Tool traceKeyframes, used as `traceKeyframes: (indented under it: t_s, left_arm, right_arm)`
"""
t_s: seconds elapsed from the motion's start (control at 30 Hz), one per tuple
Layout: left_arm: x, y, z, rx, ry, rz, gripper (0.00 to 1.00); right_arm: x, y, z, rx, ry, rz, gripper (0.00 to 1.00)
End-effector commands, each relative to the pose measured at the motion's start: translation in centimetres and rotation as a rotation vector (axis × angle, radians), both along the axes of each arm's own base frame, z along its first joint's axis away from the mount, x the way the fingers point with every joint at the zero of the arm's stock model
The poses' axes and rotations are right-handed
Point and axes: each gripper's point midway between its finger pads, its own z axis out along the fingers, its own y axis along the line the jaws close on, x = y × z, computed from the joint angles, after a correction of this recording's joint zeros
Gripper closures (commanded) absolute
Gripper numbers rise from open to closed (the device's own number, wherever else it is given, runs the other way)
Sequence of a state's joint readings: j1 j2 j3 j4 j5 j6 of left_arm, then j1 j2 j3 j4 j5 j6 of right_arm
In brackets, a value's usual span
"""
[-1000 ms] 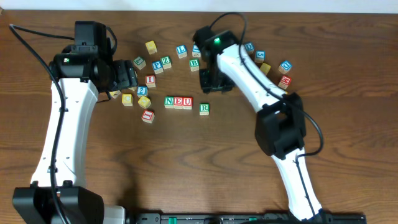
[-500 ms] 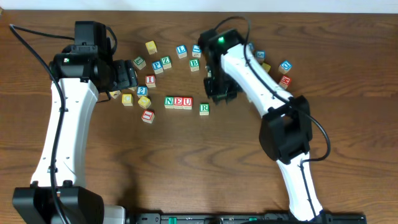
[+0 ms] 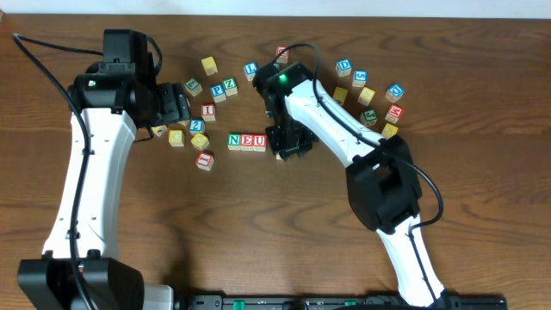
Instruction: Spell out NEURIPS
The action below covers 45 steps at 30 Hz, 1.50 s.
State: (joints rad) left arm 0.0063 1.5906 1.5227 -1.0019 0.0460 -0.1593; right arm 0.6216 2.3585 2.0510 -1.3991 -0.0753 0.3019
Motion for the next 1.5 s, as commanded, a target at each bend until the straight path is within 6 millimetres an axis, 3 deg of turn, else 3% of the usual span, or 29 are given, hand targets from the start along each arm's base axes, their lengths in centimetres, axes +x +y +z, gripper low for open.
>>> traceKeyframes:
  t_s: [0.0,1.1,1.47]
  left_arm:
    - [0.3,0.3,0.5,0.011,-0.013,0.003,0.15]
    - [0.3,0.3,0.5,0.011,-0.014,0.003,0.15]
    - [0.3,0.3,0.5,0.011,-0.013,0.003,0.15]
  right_arm:
    - [-0.6,0.2,0.1,0.004,0.003,0.021,0.71]
    - [-0.5,0.9,-0.9,0.017,-0.016,0.034,0.72]
    - [-0.4,1.2,-2.9,0.033,-0.032,0.036,0.75]
